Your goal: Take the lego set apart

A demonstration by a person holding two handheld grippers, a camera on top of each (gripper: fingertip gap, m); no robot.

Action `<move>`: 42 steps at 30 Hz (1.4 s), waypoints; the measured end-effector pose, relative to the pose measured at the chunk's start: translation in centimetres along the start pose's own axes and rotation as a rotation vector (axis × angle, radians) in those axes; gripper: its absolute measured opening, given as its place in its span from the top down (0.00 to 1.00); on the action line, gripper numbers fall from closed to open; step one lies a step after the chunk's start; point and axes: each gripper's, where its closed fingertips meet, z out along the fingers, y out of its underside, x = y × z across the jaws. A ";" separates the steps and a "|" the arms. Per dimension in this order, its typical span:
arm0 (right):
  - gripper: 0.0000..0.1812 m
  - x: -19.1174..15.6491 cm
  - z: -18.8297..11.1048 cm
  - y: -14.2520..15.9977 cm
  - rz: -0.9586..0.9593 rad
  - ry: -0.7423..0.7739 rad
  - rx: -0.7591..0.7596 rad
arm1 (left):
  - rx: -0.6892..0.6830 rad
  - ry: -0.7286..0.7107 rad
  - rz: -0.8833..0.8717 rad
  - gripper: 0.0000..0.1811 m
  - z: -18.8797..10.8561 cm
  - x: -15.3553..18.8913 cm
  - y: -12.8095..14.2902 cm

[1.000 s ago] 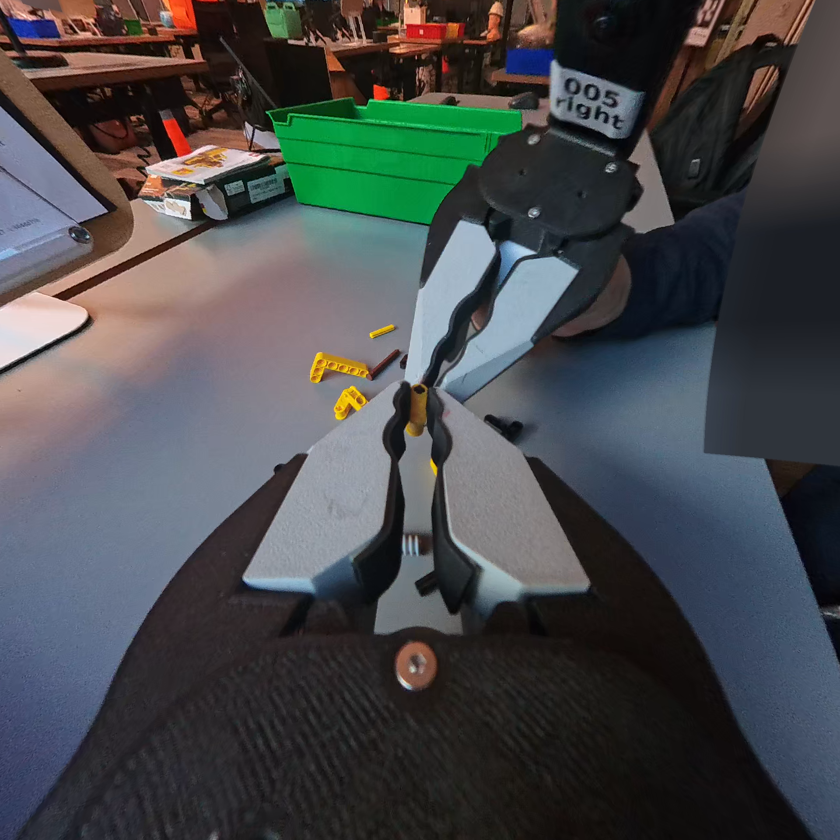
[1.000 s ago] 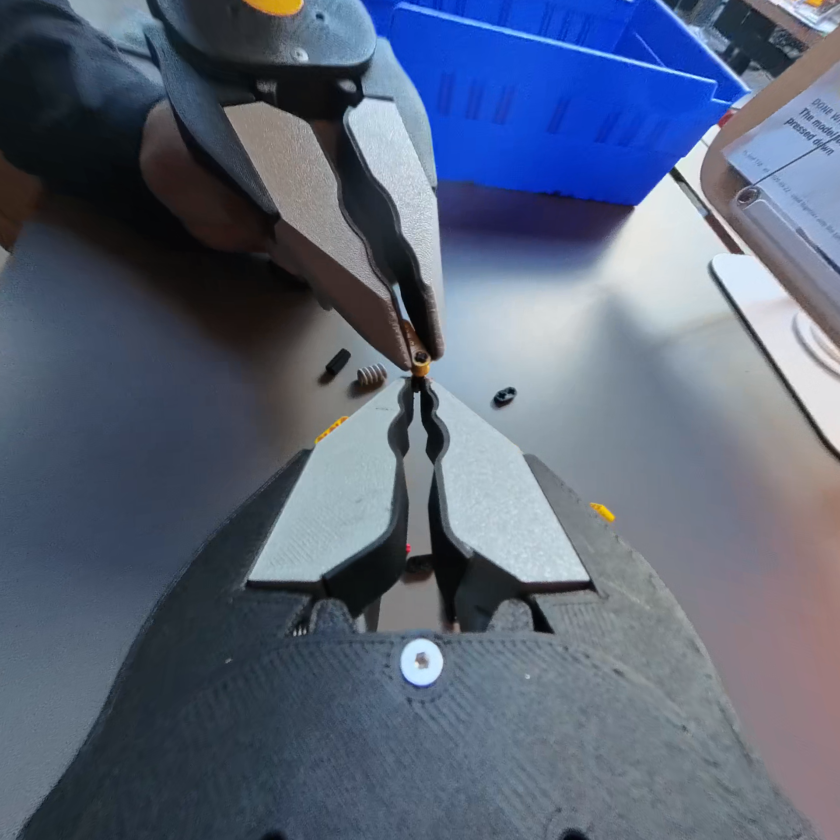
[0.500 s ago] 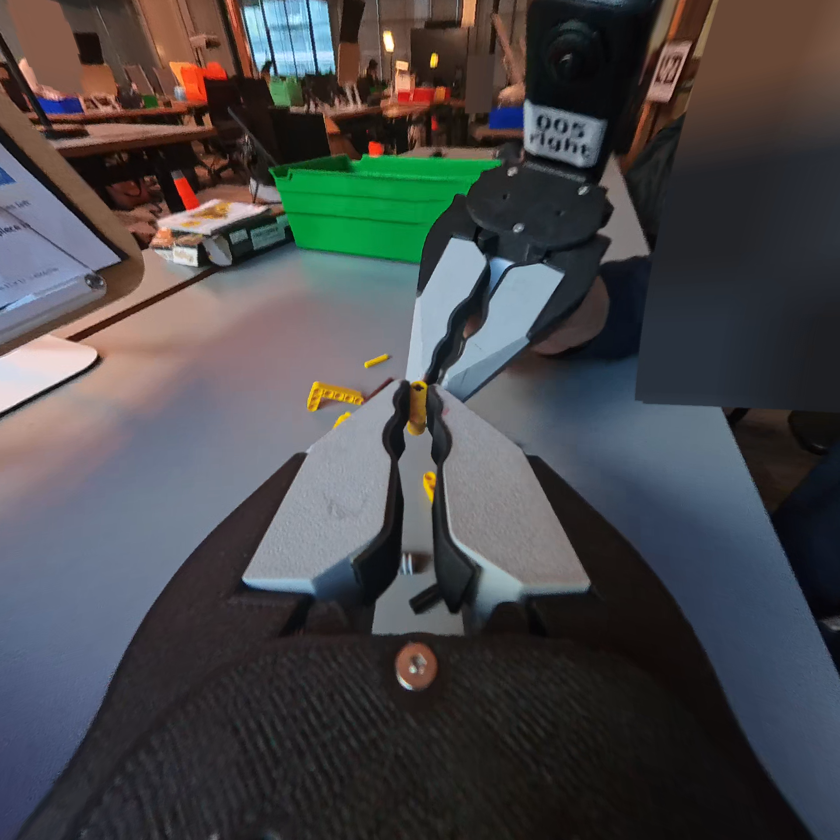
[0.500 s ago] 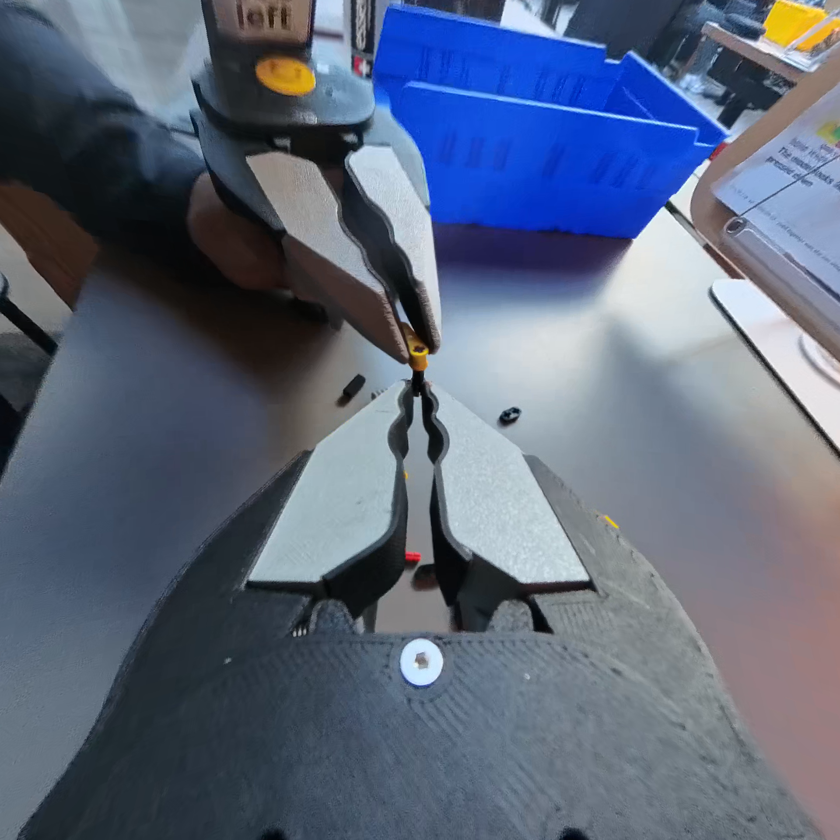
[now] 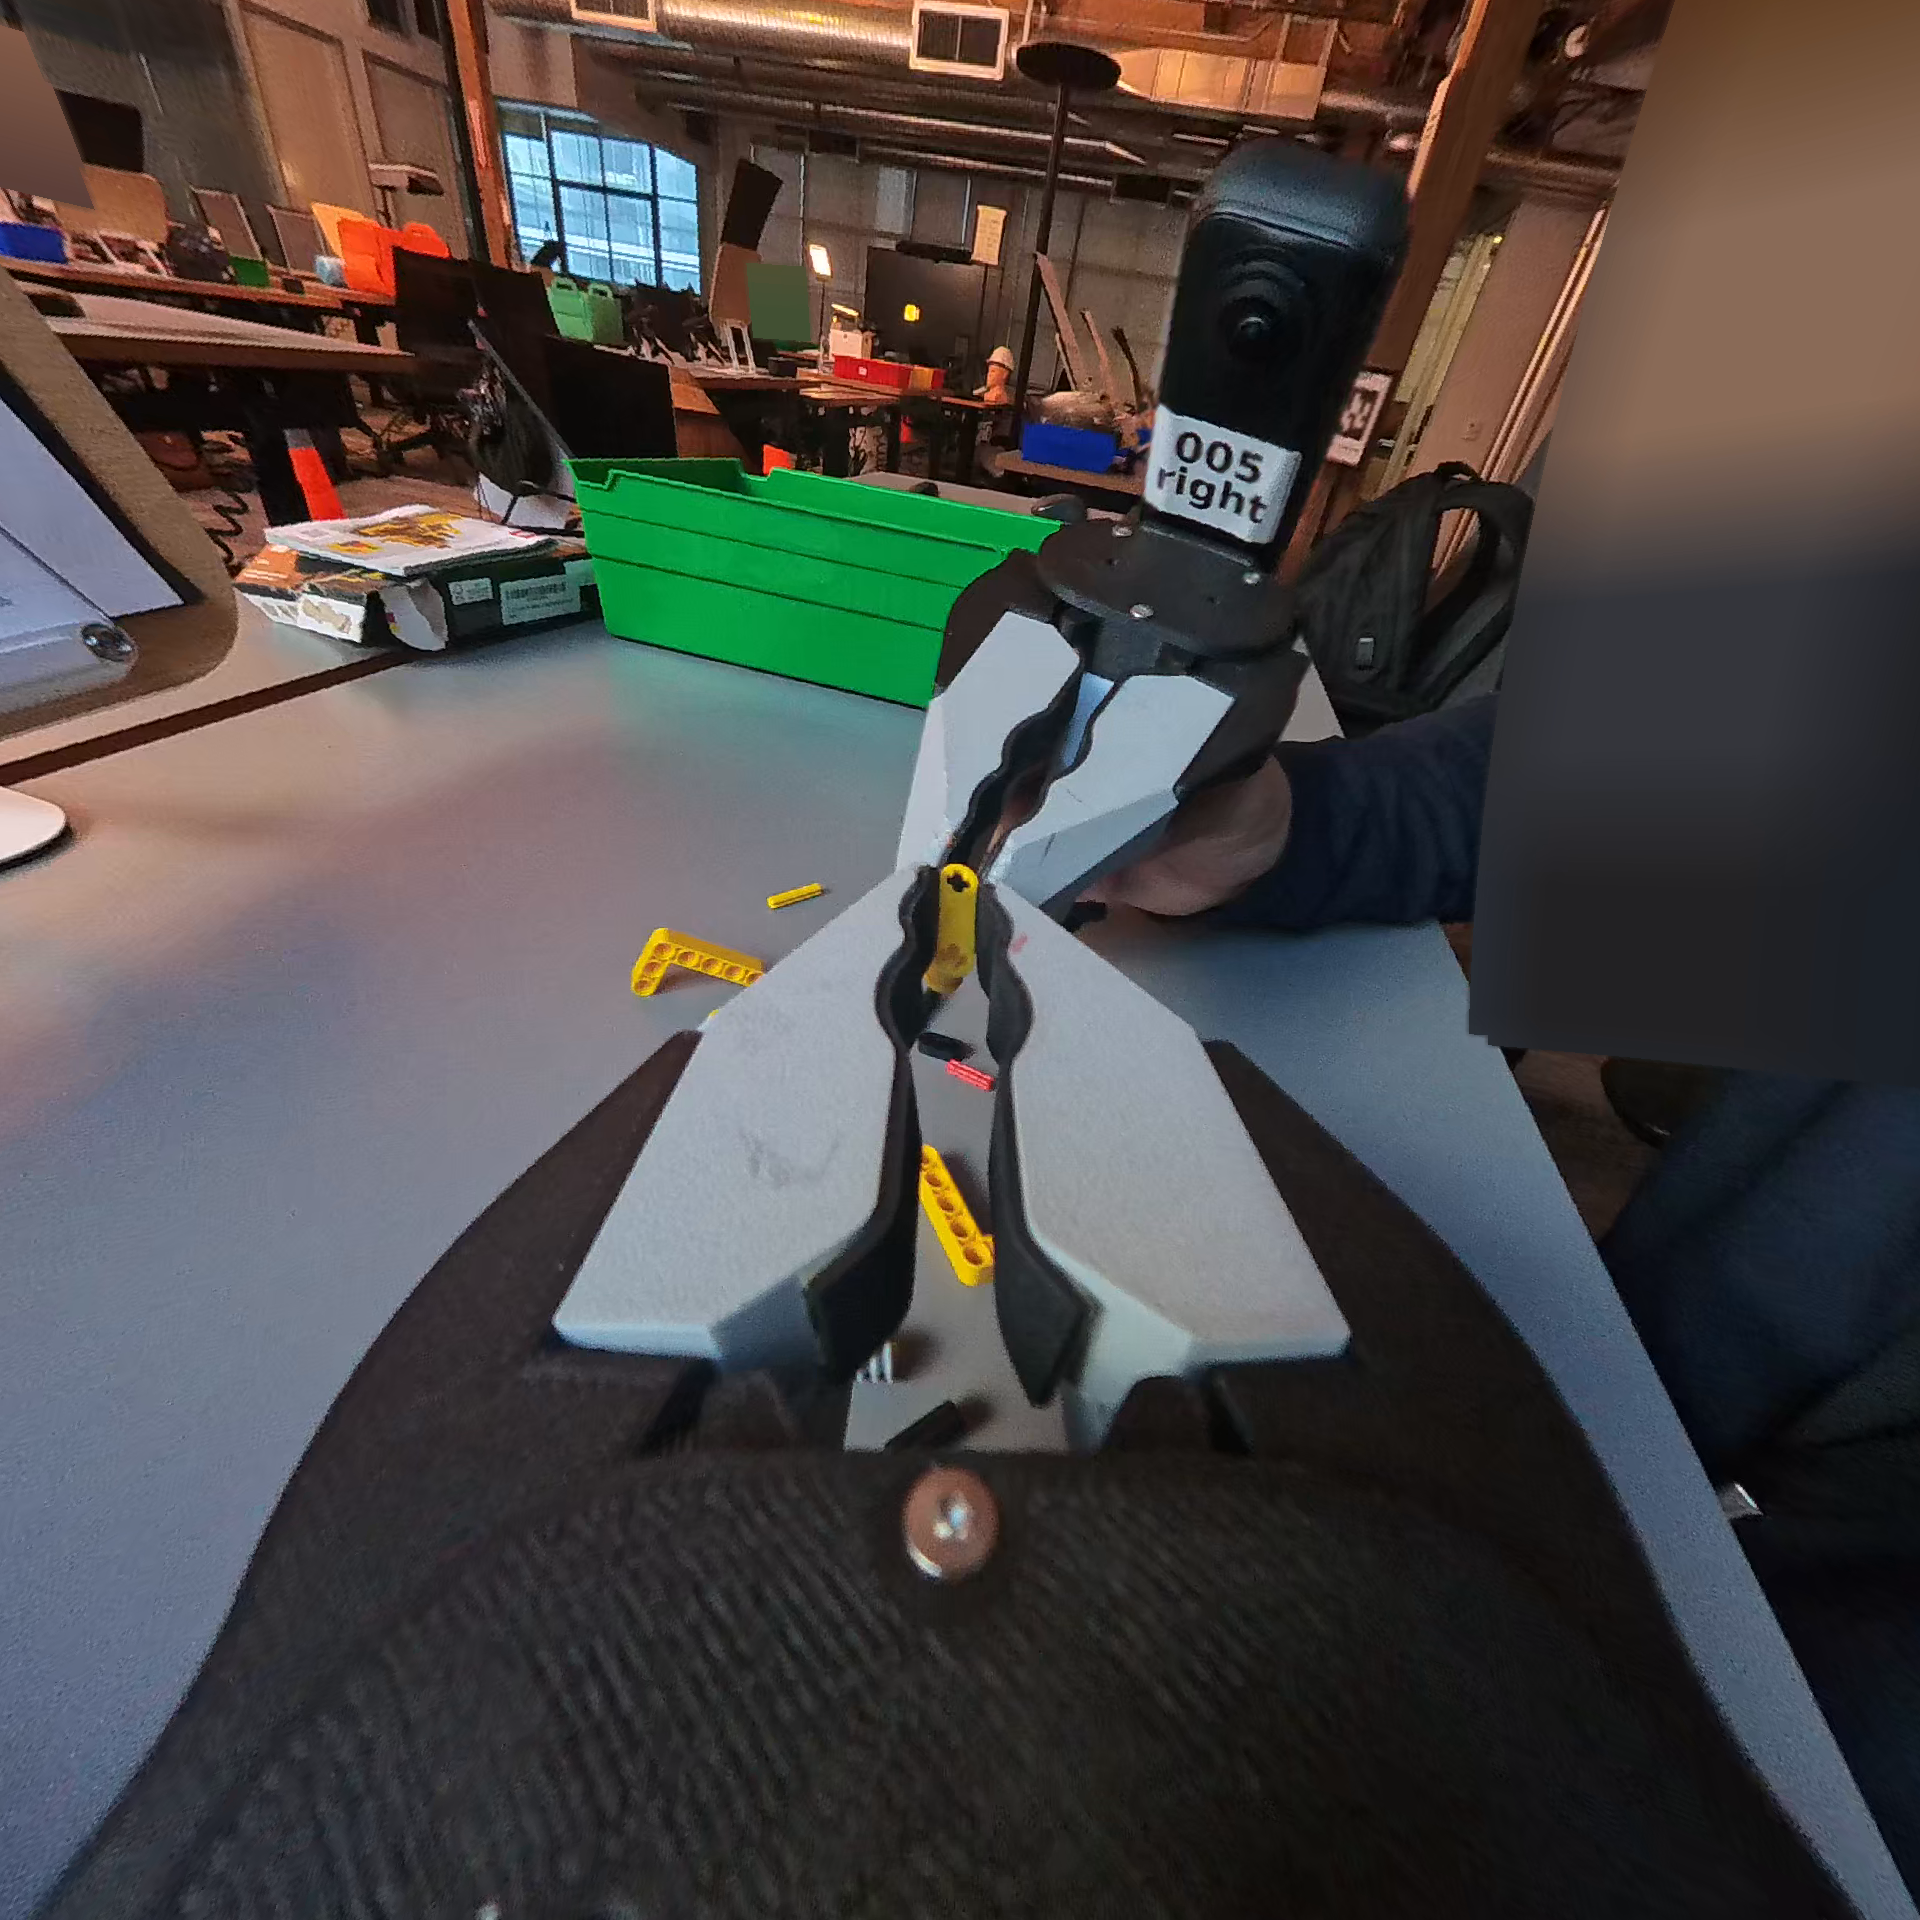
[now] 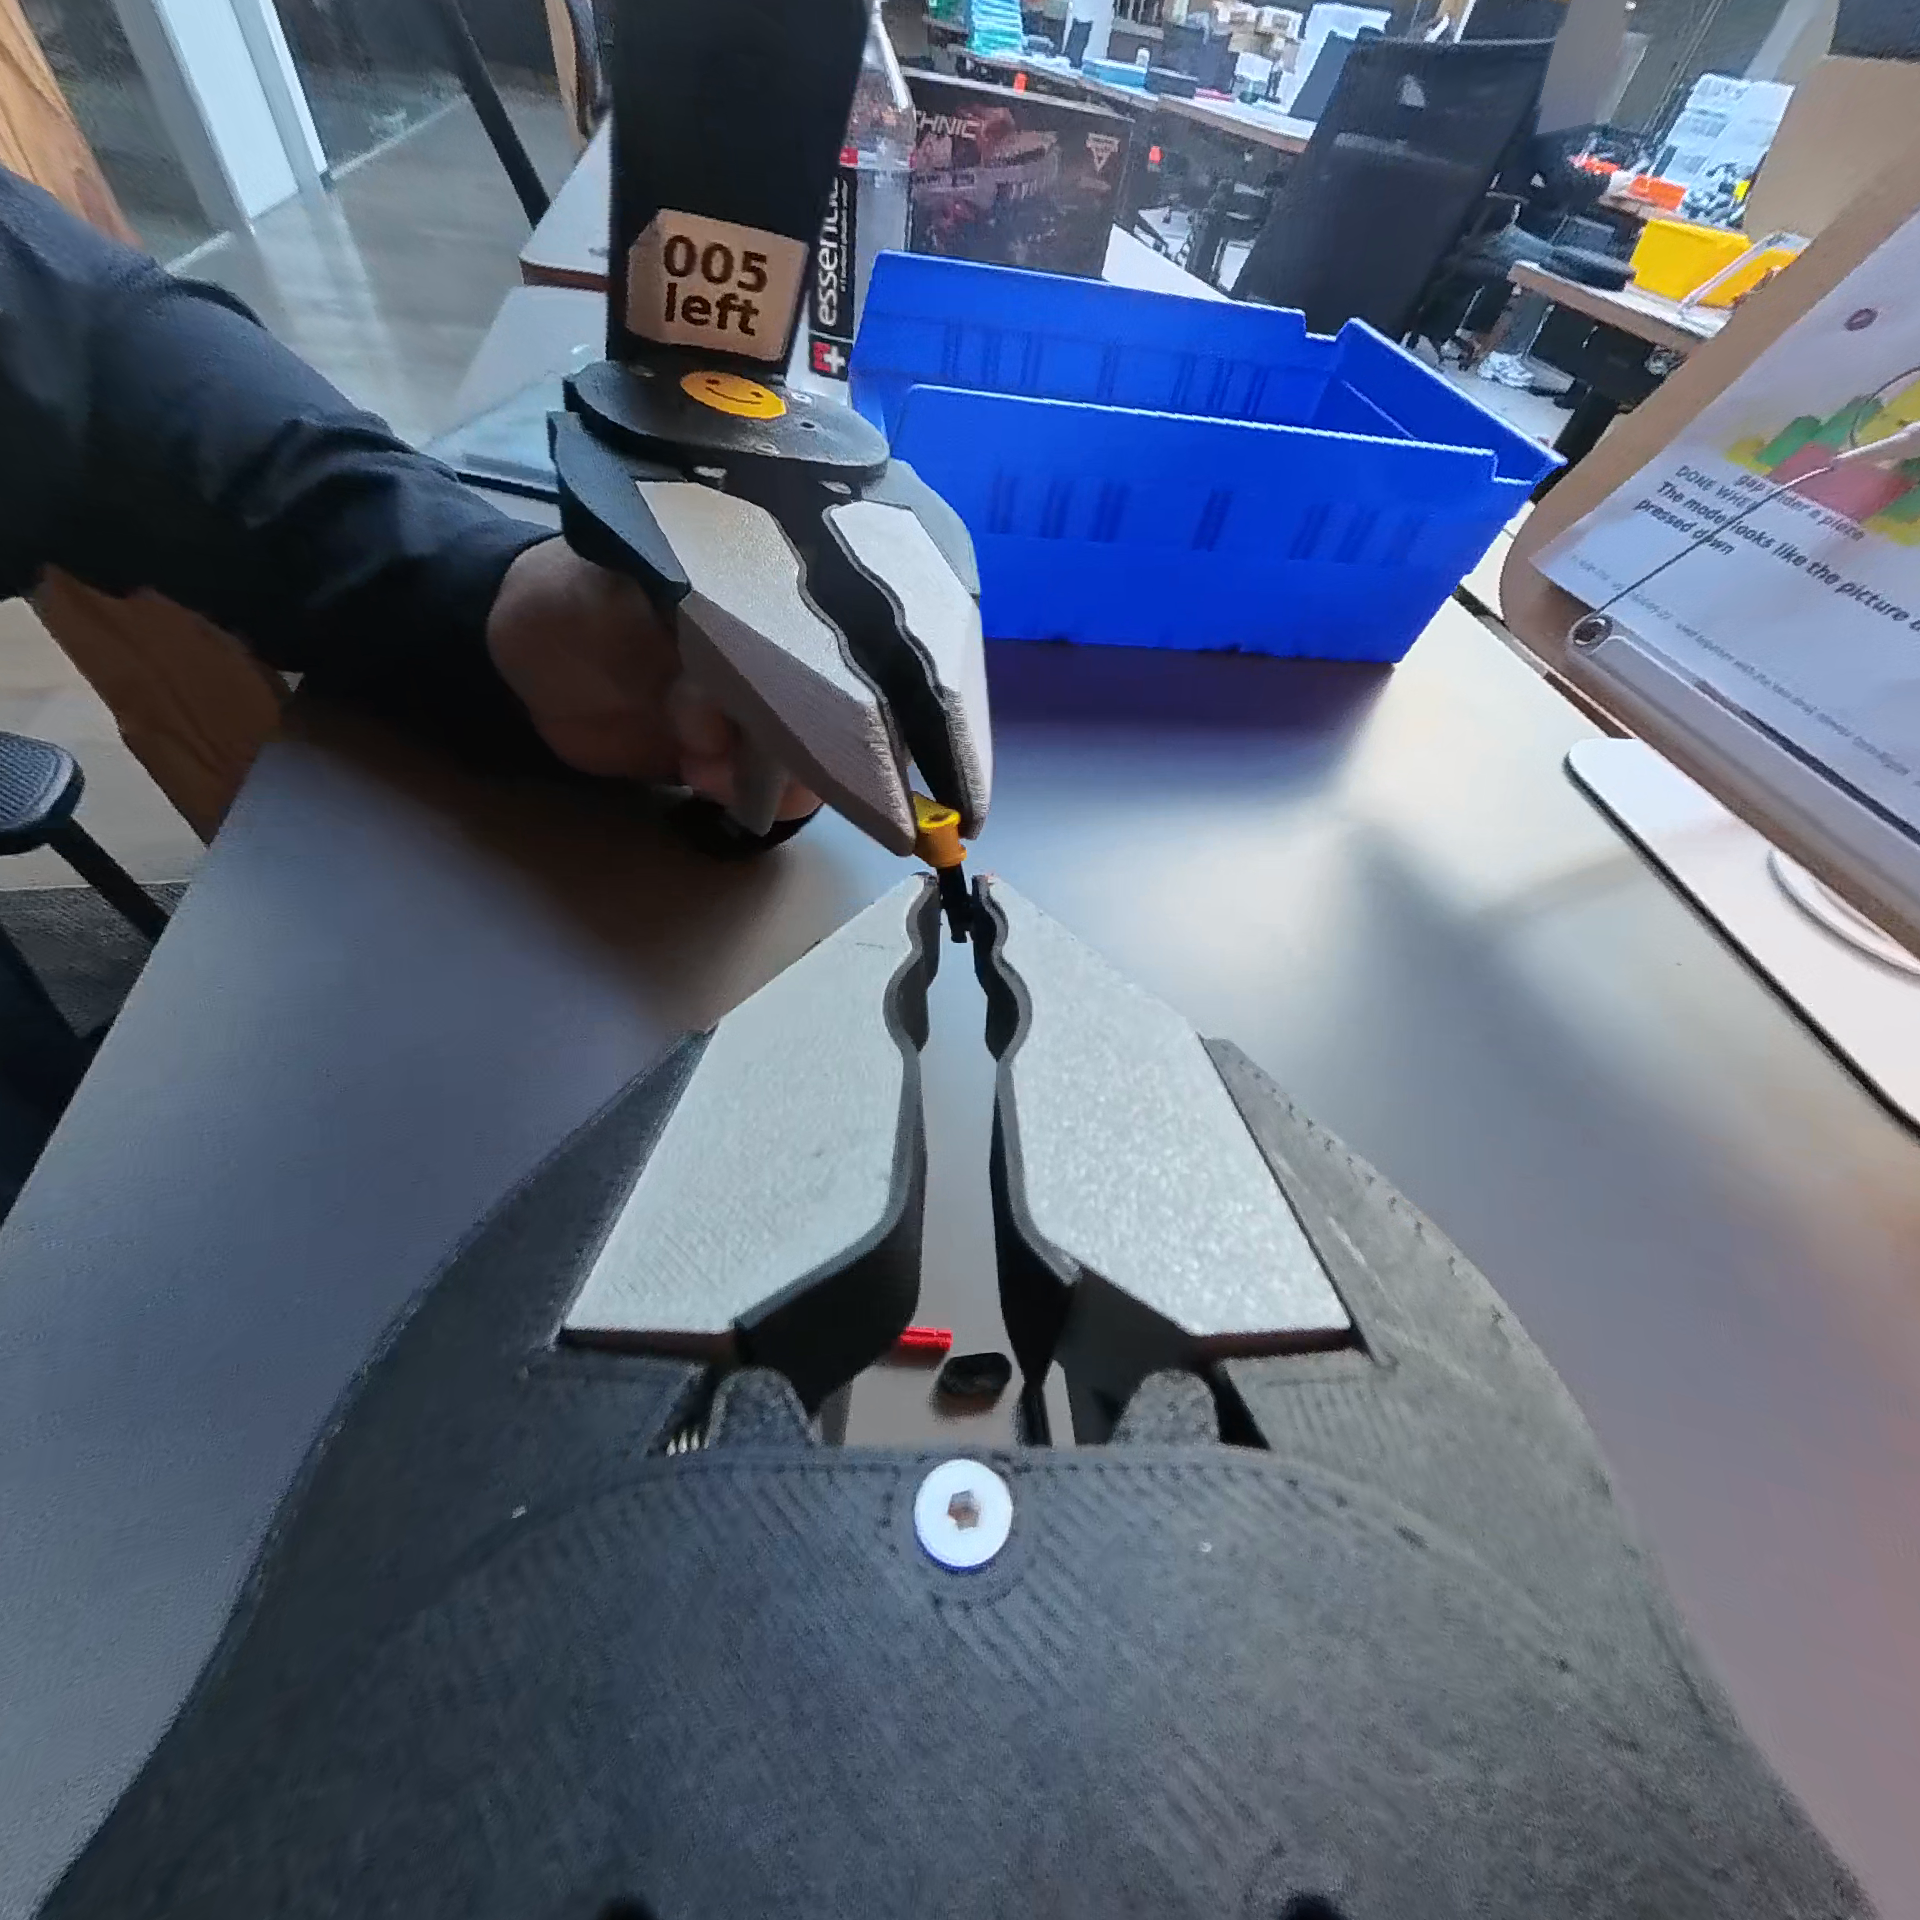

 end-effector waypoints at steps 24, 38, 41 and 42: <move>0.99 -0.5 1.0 2.8 -0.099 0.034 -0.188 | -0.181 -0.115 0.107 0.98 0.2 -0.4 2.4; 0.99 -1.2 0.3 3.3 -0.083 -0.017 -0.192 | -0.222 -0.091 0.128 0.98 0.3 0.2 3.1; 0.99 -1.2 0.1 2.9 -0.081 -0.019 -0.176 | -0.203 -0.085 0.134 0.98 0.2 0.4 2.8; 0.99 -1.2 0.1 3.0 -0.087 -0.016 -0.177 | -0.200 -0.084 0.128 0.98 0.2 0.4 2.8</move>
